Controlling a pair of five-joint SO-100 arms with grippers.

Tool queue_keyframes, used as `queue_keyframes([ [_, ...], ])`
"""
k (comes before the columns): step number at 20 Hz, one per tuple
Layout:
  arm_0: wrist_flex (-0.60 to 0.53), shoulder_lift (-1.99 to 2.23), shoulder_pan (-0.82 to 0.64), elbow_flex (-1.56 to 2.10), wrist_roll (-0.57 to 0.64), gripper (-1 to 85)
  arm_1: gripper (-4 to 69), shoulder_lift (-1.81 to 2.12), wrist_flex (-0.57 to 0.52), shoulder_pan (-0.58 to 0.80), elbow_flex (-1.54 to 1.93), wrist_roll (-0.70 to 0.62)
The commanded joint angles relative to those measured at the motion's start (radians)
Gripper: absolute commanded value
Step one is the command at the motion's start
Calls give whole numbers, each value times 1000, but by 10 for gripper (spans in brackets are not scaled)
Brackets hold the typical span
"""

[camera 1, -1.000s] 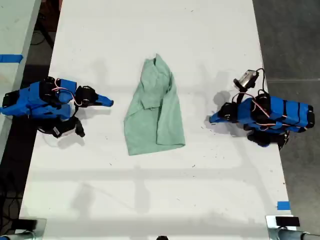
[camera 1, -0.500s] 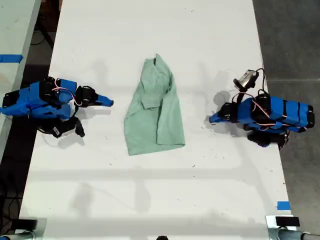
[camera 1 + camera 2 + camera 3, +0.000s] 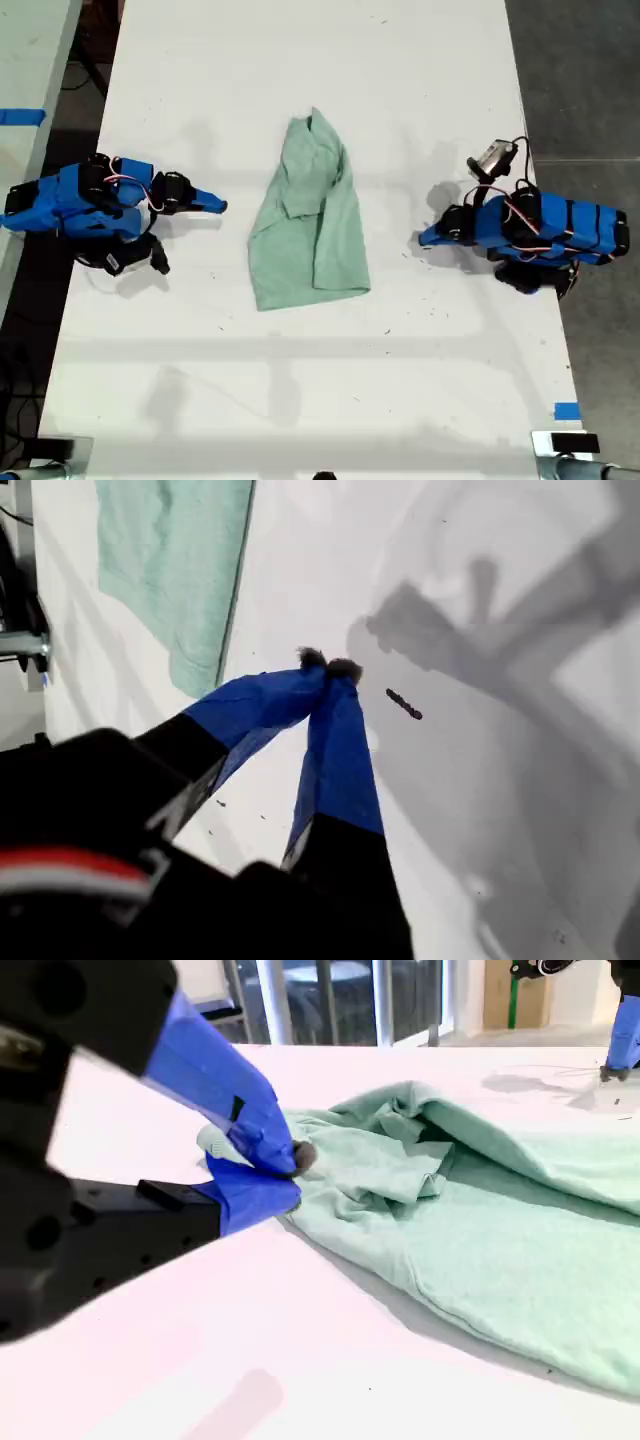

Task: Fold t shirt

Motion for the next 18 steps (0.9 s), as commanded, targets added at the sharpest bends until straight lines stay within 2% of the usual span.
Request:
queue_keyframes([
  [1,-5,8,-5,5,-8,-2,-1,12,-15,11,46,9],
  [18,-9,8,-15,5,-9,1,-1,12,-9,-5,41,46],
])
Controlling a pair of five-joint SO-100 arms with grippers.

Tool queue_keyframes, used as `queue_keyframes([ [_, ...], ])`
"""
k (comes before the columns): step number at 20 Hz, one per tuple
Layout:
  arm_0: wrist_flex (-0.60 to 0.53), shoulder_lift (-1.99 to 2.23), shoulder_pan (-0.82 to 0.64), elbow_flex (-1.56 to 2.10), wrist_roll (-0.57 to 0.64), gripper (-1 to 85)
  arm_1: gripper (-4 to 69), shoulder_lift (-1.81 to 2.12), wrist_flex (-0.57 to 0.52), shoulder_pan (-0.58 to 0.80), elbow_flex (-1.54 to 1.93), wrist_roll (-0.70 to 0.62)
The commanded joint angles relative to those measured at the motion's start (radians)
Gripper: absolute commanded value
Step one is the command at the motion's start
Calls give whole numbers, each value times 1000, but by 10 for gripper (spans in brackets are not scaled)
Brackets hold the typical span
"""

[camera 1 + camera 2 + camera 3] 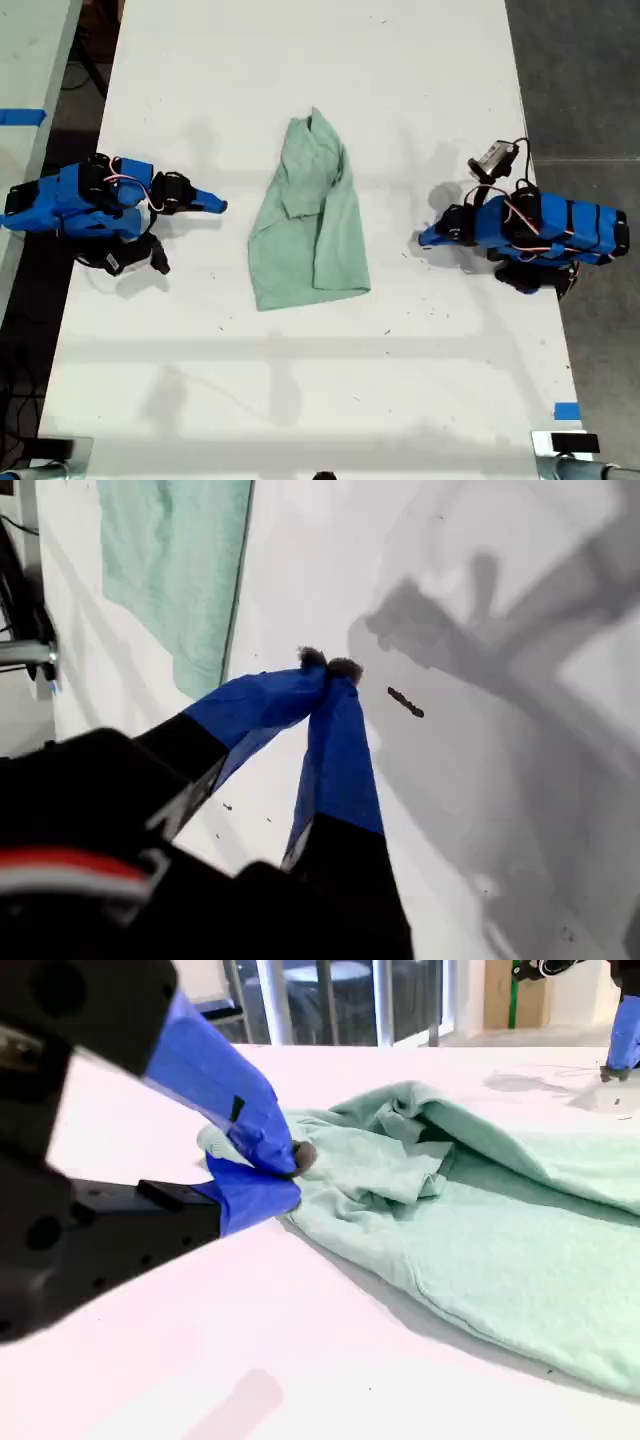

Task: Fold t shirt

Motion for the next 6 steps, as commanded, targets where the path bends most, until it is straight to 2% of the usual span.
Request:
queue_keyframes([
  [1,-11,8,-11,5,-9,3,-1,12,-9,-3,41,15],
  [6,-11,8,-5,5,-12,0,-1,12,-9,-6,43,18],
])
